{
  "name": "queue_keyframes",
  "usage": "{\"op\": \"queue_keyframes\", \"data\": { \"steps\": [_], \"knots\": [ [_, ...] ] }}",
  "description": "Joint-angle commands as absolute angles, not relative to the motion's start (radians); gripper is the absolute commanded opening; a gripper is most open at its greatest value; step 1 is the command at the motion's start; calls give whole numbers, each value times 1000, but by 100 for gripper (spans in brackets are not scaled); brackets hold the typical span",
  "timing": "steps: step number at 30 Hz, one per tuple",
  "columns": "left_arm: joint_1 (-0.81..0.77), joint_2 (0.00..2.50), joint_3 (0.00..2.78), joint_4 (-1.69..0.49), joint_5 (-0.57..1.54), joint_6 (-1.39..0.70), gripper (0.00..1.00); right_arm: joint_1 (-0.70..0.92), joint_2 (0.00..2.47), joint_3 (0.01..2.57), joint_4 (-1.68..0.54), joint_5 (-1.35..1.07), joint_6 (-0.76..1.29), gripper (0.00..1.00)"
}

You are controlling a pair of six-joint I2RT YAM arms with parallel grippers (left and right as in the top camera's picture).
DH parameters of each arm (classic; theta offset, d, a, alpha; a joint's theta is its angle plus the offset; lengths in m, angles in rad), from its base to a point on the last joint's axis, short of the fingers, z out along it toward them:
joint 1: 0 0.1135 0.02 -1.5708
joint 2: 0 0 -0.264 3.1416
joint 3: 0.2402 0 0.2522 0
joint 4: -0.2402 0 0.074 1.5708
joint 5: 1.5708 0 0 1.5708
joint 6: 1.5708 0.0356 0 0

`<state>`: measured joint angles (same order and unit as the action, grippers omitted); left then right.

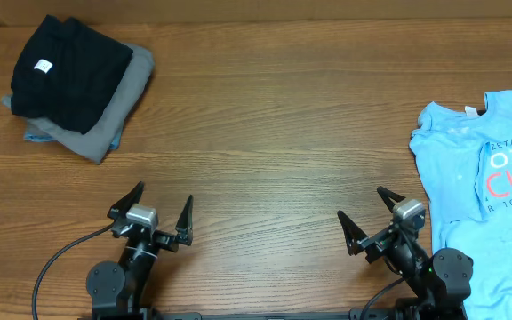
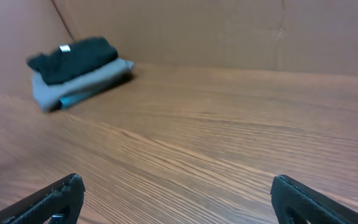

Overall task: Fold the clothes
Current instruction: 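Raise both grippers from rest toward the table, then reach the right gripper to the light-blue T-shirt edge and grasp it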

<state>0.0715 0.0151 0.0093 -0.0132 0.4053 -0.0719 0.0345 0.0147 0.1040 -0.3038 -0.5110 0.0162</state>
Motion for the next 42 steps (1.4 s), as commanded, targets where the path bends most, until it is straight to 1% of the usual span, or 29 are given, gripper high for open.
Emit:
{"op": "queue_keyframes", "data": {
  "steps": [1, 2, 5, 10, 14, 19, 22, 27, 30, 32, 37, 42],
  "knots": [
    [65, 5, 56, -7, 501, -230, 100, 38, 3, 160, -293, -527, 141, 100],
    [65, 5, 81, -12, 509, -256, 100, 38, 5, 181, -294, -526, 156, 100],
    [65, 21, 174, -61, 509, -246, 100, 38, 38, 273, -328, -525, 187, 100],
    [65, 172, 408, -252, 484, -212, 100, 37, 210, 471, -464, -519, 186, 100],
    [65, 386, 625, -458, 486, -180, 100, 37, 425, 644, -611, -450, 182, 100],
    [65, 710, 937, -714, 491, -113, 100, 37, 766, 919, -848, -336, 152, 100],
    [65, 893, 1122, -842, 491, -107, 100, 38, 968, 1100, -959, -343, 102, 100],
    [65, 1193, 1441, -1052, 491, -75, 100, 37, 1252, 1361, -1116, -382, 108, 100],
    [65, 1292, 1549, -1106, 501, -62, 100, 34, 1340, 1411, -1106, -320, 125, 100],
    [65, 1336, 1595, -1114, 535, -63, 100, 9, 1391, 1423, -1083, -227, 218, 100],
    [65, 1373, 1613, -1105, 559, -67, 100, -120, 1545, 1422, -1010, -94, 364, 100],
    [65, 1374, 1613, -1135, 540, -66, 100, -237, 1724, 1422, -942, -85, 391, 86]
  ]
}}
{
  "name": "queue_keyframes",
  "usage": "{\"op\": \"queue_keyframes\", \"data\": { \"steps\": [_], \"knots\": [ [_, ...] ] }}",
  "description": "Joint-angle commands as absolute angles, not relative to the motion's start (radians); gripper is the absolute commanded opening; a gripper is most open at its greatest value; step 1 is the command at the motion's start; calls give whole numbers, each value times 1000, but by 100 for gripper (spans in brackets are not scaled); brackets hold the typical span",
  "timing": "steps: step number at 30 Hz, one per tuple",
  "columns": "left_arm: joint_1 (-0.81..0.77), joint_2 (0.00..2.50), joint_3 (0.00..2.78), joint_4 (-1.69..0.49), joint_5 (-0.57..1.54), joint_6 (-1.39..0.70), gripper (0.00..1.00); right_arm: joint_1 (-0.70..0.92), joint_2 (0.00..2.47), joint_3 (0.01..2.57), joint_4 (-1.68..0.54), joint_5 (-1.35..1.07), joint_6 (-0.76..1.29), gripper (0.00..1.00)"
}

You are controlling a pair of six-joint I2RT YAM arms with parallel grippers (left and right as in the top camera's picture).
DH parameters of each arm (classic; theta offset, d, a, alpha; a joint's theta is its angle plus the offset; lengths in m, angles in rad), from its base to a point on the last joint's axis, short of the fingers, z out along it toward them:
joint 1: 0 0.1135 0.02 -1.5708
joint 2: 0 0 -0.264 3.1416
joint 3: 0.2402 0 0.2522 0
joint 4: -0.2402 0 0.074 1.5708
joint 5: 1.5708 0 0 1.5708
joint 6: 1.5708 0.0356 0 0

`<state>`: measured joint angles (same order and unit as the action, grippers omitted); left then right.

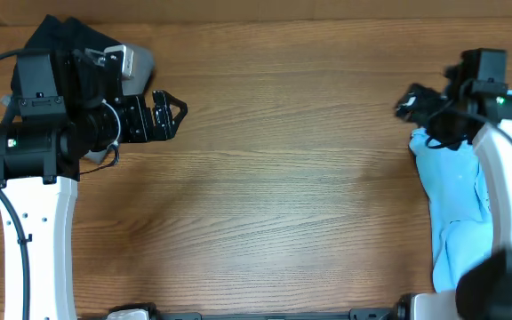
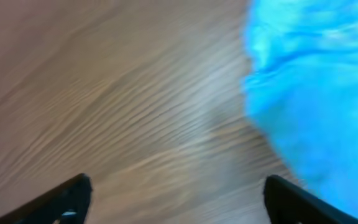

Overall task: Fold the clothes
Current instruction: 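Reach the right gripper to the light-blue T-shirt edge and grasp it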

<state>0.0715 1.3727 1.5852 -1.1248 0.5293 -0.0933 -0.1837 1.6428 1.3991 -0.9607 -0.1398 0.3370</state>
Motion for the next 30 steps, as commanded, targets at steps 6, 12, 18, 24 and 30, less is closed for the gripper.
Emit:
{"op": "queue_keyframes", "data": {
  "steps": [6, 12, 18, 24, 30],
  "knots": [
    [65, 1375, 1612, -1169, 509, -63, 100, -290, 1913, 1422, -957, -64, 384, 66],
    [65, 1375, 1612, -1170, 457, -62, 100, -278, 2023, 1422, -965, 10, 360, 66],
    [65, 1375, 1612, -1169, 429, -58, 100, -278, 2045, 1422, -962, 46, 358, 52],
    [65, 1375, 1612, -1168, 426, -59, 100, -278, 2044, 1423, -955, 47, 333, 22],
    [65, 1375, 1612, -1167, 426, -59, 100, -278, 2042, 1466, -994, 38, 323, 27]
  ]
}}
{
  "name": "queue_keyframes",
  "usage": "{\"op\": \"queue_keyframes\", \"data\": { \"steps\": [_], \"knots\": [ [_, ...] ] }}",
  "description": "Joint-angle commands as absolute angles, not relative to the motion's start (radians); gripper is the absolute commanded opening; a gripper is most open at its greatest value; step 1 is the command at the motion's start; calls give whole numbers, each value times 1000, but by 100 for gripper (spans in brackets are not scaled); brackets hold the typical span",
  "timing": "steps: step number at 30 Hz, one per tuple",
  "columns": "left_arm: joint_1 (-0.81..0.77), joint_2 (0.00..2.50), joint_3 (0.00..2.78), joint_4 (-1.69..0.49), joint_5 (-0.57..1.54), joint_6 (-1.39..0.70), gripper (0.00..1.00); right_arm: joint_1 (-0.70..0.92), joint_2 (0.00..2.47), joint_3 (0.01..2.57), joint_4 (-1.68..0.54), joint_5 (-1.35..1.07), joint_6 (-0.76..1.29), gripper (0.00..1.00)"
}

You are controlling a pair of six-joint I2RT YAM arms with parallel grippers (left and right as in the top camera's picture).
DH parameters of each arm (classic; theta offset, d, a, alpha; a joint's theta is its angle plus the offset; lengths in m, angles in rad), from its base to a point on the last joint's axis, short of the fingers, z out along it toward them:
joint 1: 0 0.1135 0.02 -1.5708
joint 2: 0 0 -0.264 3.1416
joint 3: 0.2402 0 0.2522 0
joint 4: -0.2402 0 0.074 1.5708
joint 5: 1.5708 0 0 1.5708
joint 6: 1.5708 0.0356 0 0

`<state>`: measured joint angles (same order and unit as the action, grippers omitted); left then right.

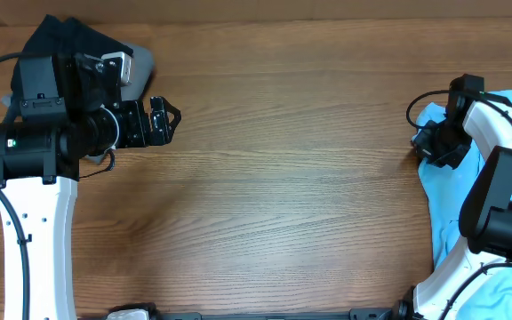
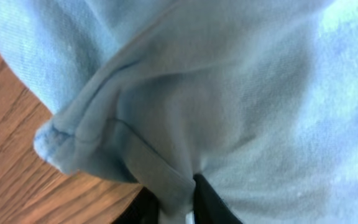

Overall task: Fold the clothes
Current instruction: 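Reach the right gripper to the light-blue T-shirt edge and grasp it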

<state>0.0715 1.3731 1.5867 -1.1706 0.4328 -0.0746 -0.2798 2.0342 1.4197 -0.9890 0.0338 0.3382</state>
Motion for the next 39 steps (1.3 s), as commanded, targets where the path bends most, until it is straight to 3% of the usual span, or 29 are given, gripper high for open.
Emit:
{"op": "queue_keyframes", "data": {
  "steps": [1, 4, 12, 18, 20, 22, 25, 29, 33, 34, 35, 39],
  "knots": [
    [65, 1375, 1612, -1167, 426, -59, 100, -278, 2042, 1475, -999, 23, 305, 33],
    [65, 1375, 1612, -1167, 426, -59, 100, -278, 2042, 1481, -1001, -2, 291, 32],
    [65, 1375, 1605, -1174, 426, -59, 100, -278, 2043, 1481, -1001, -1, 291, 4],
    [65, 1386, 1605, -1175, 426, -59, 100, -284, 2042, 1509, -1013, -1, 280, 4],
    [65, 1386, 1605, -1175, 426, -59, 100, -290, 2042, 1534, -1033, -1, 280, 11],
    [65, 1386, 1605, -1175, 426, -59, 100, -297, 2042, 1564, -1056, -2, 273, 13],
    [65, 1386, 1605, -1175, 426, -59, 100, -299, 2042, 1589, -1080, -6, 253, 4],
    [65, 1386, 1605, -1177, 426, -59, 100, -299, 2042, 1591, -1087, -32, 253, 4],
    [65, 1386, 1605, -1183, 426, -59, 100, -299, 2042, 1591, -1098, -32, 253, 16],
    [65, 1386, 1605, -1185, 426, -59, 100, -299, 2042, 1591, -1099, -32, 253, 14],
    [65, 1386, 1605, -1186, 426, -59, 100, -299, 2042, 1591, -1102, -31, 253, 4],
    [65, 1386, 1605, -1185, 426, -59, 100, -299, 2042, 1591, -1102, -32, 253, 4]
  ]
}}
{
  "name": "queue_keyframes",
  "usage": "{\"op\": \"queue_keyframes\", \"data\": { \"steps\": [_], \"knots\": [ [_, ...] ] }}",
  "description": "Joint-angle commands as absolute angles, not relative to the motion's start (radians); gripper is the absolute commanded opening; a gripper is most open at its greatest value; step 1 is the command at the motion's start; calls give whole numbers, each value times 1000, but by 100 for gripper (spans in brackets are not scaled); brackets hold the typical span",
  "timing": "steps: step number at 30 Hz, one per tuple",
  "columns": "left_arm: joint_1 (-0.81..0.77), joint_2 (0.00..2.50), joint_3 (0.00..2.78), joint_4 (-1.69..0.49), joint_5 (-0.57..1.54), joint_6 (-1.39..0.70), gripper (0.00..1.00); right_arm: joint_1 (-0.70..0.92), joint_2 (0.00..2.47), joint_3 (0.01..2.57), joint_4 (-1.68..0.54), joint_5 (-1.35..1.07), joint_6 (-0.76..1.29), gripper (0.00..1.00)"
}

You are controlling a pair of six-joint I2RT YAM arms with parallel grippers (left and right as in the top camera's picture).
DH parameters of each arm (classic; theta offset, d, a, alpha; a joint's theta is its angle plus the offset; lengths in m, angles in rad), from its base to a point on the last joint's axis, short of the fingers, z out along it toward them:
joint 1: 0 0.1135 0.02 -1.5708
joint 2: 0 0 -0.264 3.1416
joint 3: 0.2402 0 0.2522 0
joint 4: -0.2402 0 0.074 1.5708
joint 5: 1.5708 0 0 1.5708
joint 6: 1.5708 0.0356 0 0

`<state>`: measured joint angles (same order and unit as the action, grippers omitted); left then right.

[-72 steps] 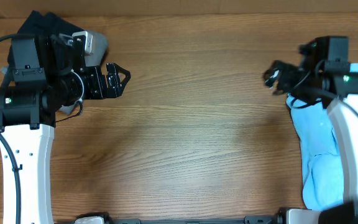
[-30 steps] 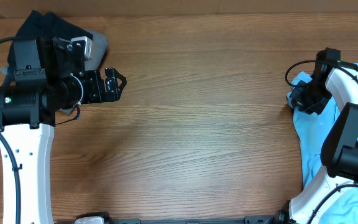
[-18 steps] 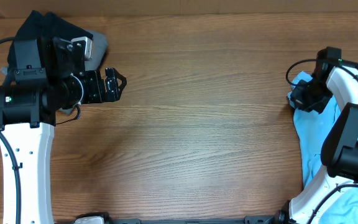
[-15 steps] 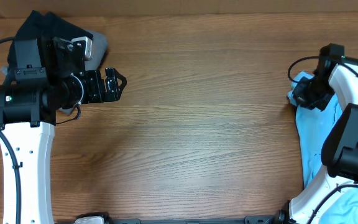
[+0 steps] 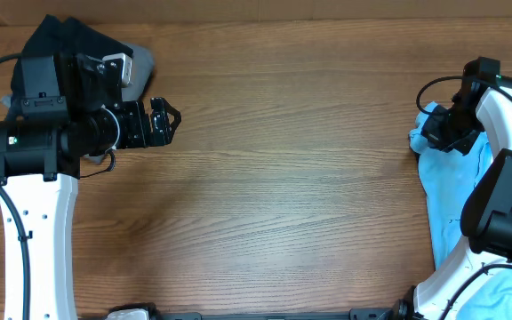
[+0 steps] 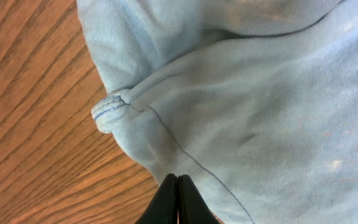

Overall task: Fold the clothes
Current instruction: 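Reach the right gripper to the light-blue T-shirt edge and grasp it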

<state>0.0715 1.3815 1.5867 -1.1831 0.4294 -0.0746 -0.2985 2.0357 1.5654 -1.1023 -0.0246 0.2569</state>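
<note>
A light blue T-shirt (image 5: 456,191) lies crumpled along the table's right edge. My right gripper (image 5: 431,135) is at its upper left edge. In the right wrist view its black fingers (image 6: 176,180) are pressed together with the shirt's (image 6: 260,93) fabric at their tips; a rolled hem (image 6: 110,111) bunches just beside them. My left gripper (image 5: 169,120) hovers at the far left, near the folded clothes, open and holding nothing.
A stack of folded clothes (image 5: 139,62), black on grey, sits at the back left corner, partly hidden under my left arm (image 5: 34,151). Bare wooden table (image 5: 283,178) stretches between the two arms.
My right gripper has shifted slightly toward the back with the shirt's edge in it, and more of the hem and table shows below it. The left arm has barely moved.
Both arms first rested open at the front edge, the blue shirt spread flat at the right. Then the left arm stood by the folded stack and the right one reached the shirt's top edge. The right gripper then pinched the fabric and holds it now.
</note>
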Motion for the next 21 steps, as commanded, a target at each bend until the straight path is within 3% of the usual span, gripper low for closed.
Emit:
{"op": "queue_keyframes", "data": {
  "steps": [1, 2, 3, 6, 8, 15, 21],
  "knots": [
    [65, 1386, 1605, -1185, 426, -59, 100, -299, 2042, 1591, -1103, -32, 254, 4],
    [65, 1386, 1605, -1185, 426, -59, 100, -299, 2042, 1591, -1103, -34, 254, 4],
    [65, 1386, 1605, -1186, 426, -59, 100, -299, 2043, 1590, -1106, -41, 254, 18],
    [65, 1386, 1605, -1185, 426, -59, 100, -297, 2043, 1579, -1105, -62, 254, 39],
    [65, 1386, 1605, -1185, 419, -59, 100, -296, 2043, 1567, -1105, -62, 254, 46],
    [65, 1386, 1605, -1185, 418, -59, 100, -296, 2043, 1505, -1059, -64, 265, 44],
    [65, 1386, 1605, -1186, 418, -59, 100, -296, 2043, 1459, -1007, -73, 292, 30]
  ]
}}
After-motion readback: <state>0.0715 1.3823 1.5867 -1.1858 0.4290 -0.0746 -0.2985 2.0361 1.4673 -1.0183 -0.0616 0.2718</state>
